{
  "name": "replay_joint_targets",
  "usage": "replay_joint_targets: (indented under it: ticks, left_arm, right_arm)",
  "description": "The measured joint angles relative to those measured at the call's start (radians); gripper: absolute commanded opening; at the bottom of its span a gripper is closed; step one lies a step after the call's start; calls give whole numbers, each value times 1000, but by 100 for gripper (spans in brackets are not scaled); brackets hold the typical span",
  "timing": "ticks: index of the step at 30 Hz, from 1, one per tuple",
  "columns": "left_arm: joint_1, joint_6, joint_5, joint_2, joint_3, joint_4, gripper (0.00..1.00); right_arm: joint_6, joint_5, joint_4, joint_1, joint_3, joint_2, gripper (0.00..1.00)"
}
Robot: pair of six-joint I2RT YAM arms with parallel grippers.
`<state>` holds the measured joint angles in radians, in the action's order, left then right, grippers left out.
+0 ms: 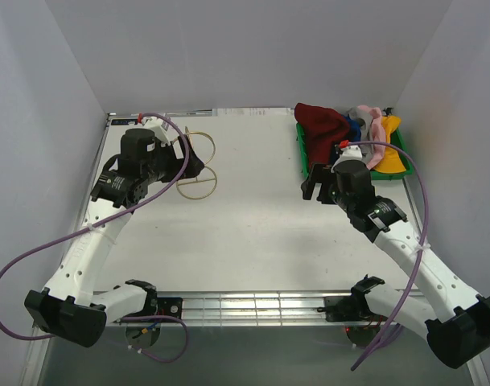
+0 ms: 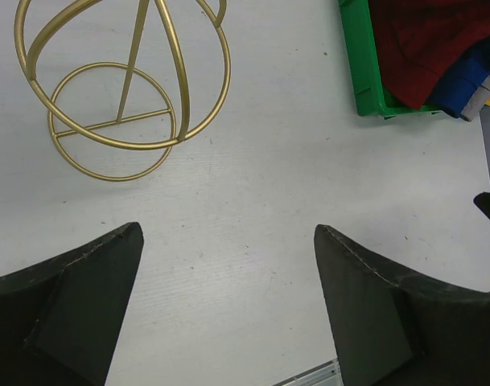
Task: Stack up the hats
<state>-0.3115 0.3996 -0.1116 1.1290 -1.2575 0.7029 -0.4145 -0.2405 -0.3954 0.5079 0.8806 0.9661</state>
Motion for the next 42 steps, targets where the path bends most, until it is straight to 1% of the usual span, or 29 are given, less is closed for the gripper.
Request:
replay_joint_targets:
  ticks: [7,13,16,17,19,20,21,24,28,29,35,42]
  left_arm:
    - [0,-4,0,0,-2,1,98]
    - [0,-8,-1,0,-6,4,98]
    - [0,-7,-3,-1,-21,9,98]
    - [0,-7,-5,-1,-27,9,98]
    - [0,-6,-12,-2,-39,8,97]
    - [0,-3,-18,-2,-47,8,97]
    - [0,1,-26,-2,-53,8,97]
    - [0,12,-51,-3,-72,3,97]
    - [0,27,-74,-14,-81,-1,97]
    - [0,31,-79,-17,-82,-1,96]
    - [0,46,-103,-27,-89,-6,97]
    - [0,47,-114,-28,-125,-4,96]
  right_arm:
    - [0,0,-3,0,1,10,89]
    - [1,-2,-53,0,51,79,91]
    - [4,-9,-101,-6,121,132,92]
    - [5,-8,-111,-12,155,160,96]
    - [6,2,-148,-41,248,230,100]
    - [9,14,-157,-65,296,271,95]
    - [13,36,-164,-93,343,311,92]
    - [14,81,-166,-184,433,411,91]
    - [8,102,-188,-267,476,499,86]
    - [6,106,-195,-278,486,521,85]
    - [-3,109,-205,-309,574,662,83]
    - [-22,74,-200,-318,642,752,82]
